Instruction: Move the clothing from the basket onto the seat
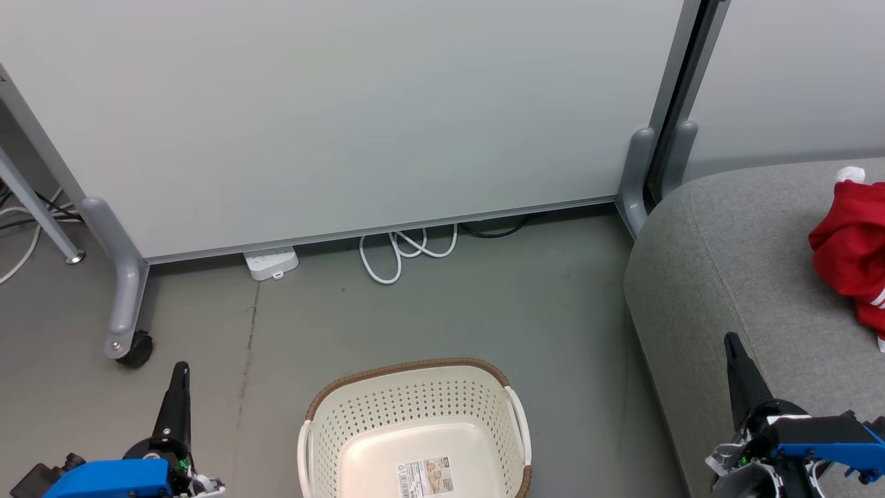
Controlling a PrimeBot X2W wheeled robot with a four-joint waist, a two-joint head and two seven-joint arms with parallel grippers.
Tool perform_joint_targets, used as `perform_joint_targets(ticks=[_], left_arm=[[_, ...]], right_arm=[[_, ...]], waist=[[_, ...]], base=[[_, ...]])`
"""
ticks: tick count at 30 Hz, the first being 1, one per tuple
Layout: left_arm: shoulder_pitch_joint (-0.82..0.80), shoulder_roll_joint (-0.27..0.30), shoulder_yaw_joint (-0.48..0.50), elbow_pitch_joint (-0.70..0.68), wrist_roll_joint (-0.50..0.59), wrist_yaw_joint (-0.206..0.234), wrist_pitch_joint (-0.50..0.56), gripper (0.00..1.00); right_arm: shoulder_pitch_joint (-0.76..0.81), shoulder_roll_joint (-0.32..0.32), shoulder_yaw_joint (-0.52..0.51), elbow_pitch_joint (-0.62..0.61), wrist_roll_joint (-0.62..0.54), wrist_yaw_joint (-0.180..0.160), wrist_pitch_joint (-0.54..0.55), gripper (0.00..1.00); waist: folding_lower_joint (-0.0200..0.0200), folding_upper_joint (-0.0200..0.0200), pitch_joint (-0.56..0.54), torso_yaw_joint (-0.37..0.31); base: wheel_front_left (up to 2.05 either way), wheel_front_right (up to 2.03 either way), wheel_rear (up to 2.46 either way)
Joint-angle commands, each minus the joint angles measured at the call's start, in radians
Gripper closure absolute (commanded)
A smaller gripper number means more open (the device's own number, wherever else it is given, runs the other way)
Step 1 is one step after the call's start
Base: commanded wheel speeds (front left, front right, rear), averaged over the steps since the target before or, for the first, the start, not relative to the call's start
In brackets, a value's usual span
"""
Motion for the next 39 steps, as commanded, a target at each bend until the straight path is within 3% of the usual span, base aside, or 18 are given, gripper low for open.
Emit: perform_joint_targets(ticks=[1, 17, 39], left_arm=[[-0.013, 0.006, 0.009, -0.007, -0.019, -0.004, 0.007, 1.0], [-0.014, 0.006, 0.023, -0.024, -0.119, -0.006, 0.036, 1.0], [-0.013, 0.006, 0.022, -0.023, -0.117, -0.006, 0.035, 1.0]], right_arm=[[-0.014, 0.003, -0.004, -0.004, 0.024, 0.0, 0.006, 1.0], [-0.02, 0.007, -0.01, -0.002, 0.136, 0.0, 0.018, 1.0], [-0.02, 0.006, -0.009, -0.002, 0.132, 0.0, 0.018, 1.0]], waist=[[0.0, 0.0, 0.0, 0.0], [0.0, 0.0, 0.003, -0.002], [0.0, 0.0, 0.003, -0.002]], base=[[0.0, 0.0, 0.0], [0.0, 0.0, 0.0], [0.0, 0.0, 0.0]])
